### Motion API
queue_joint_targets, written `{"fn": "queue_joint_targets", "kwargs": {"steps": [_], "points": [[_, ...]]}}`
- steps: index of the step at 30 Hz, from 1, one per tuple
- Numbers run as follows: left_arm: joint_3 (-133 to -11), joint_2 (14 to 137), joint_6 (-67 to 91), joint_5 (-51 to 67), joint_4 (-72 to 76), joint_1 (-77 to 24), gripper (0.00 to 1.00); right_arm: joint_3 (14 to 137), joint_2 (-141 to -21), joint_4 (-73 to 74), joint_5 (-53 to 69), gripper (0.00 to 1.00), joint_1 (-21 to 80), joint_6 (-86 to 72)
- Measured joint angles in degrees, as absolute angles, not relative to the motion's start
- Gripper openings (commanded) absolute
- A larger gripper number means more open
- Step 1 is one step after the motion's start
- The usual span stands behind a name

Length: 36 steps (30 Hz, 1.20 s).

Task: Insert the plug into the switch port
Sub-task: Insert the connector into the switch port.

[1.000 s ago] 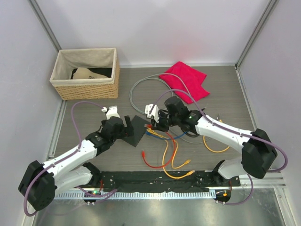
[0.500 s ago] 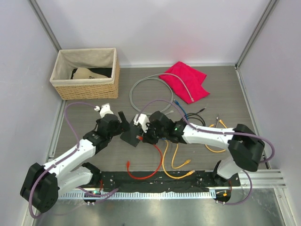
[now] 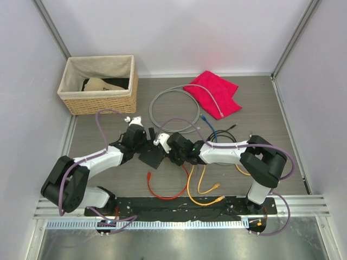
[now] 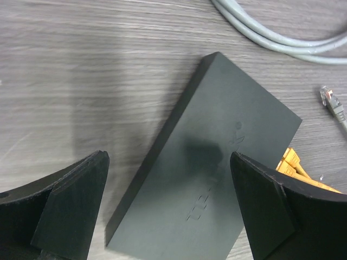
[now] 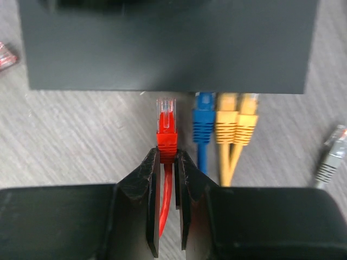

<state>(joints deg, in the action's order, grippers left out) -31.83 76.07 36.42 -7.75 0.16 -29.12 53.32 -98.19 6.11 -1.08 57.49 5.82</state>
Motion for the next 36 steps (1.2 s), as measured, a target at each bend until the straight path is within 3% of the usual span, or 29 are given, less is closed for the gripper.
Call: {"fn": "queue_joint_targets", "kwargs": {"steps": [17,24,36], "points": [[-33.08,79.90,36.18,-4.10,1.69,-29.10,0.77,60.66,-100.88,14.92,-2.46,0.01,56.49,3.33],[-31.18,79.15,39.13,-3.60,4.01,-28.82,0.63,63.29,-103.18,18.09,-1.78,0.01,56.45,2.76],[-28.88,78.35,41.78,-1.08,7.33,-27.64,0.62,63.31,-103.28,18.65,-1.63,0.01,55.83,2.35]]}}
